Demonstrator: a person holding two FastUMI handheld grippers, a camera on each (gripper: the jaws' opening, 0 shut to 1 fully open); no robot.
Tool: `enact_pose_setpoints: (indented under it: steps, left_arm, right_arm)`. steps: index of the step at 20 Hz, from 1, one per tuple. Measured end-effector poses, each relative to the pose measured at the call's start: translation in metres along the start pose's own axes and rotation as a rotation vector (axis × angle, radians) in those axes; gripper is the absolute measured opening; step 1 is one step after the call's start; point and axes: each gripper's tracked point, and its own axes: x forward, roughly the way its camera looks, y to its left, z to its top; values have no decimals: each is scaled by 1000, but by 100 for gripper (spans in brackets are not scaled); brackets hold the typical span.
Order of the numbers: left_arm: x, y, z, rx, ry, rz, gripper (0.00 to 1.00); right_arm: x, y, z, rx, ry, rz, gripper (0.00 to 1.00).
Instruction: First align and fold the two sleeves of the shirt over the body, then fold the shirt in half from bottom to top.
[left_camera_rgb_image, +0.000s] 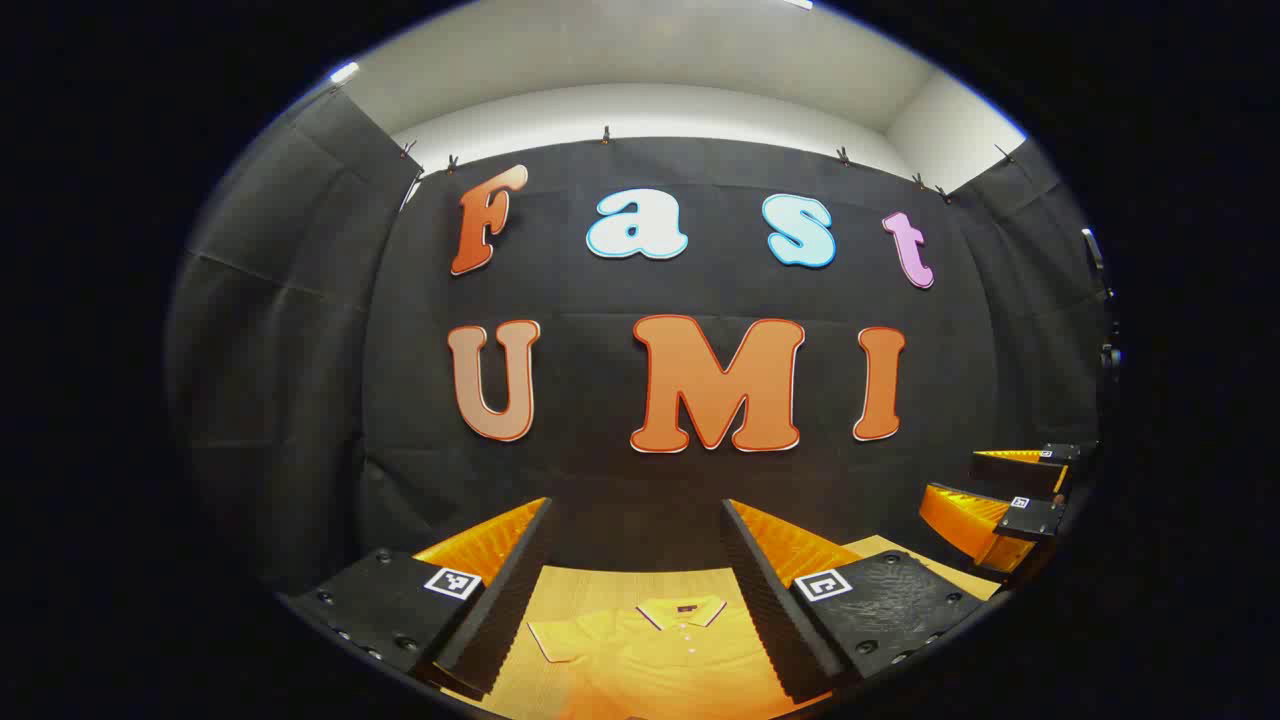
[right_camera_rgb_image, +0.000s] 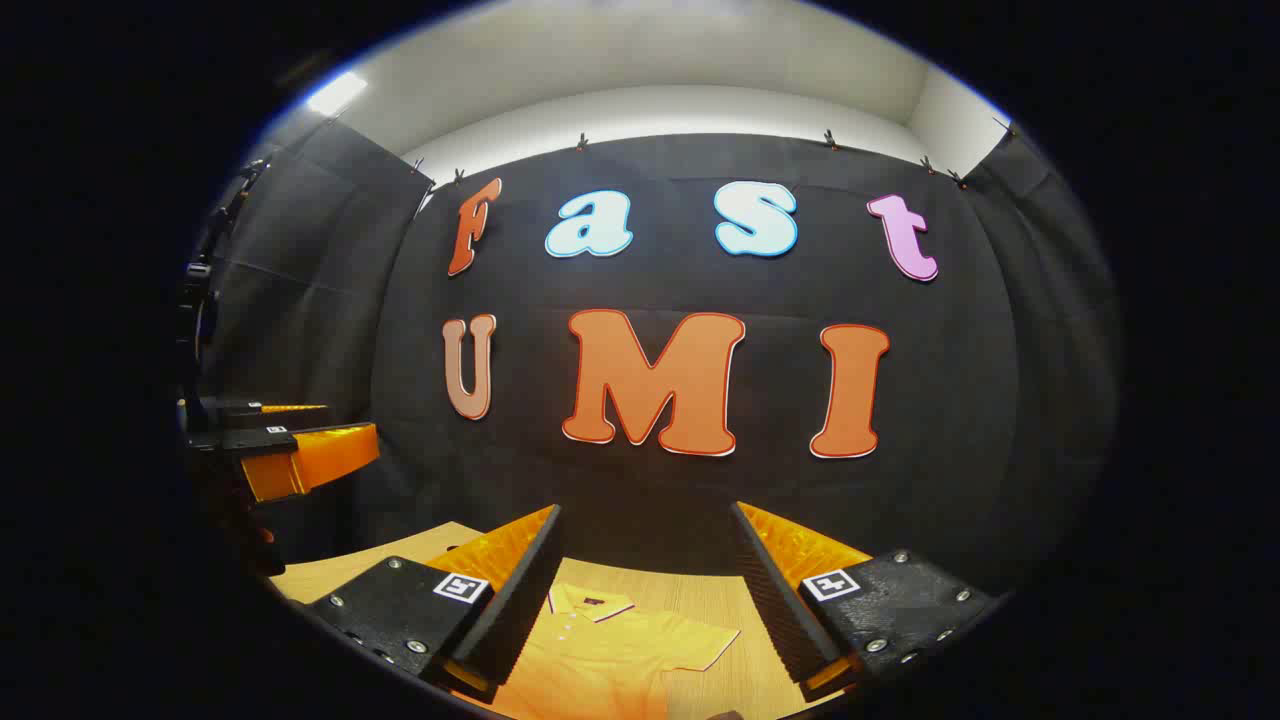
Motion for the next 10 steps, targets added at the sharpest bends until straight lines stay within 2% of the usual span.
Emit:
enact_pose_setpoints:
  steps: [4,10]
  left_arm:
    - [-5,0,3,9,-30,9,96]
    - [-8,-11,-9,22,-19,-19,98]
  right_arm:
    - [5,-11,-4,15,-5,-27,98]
    - [2,-9,-12,7,1,-29,98]
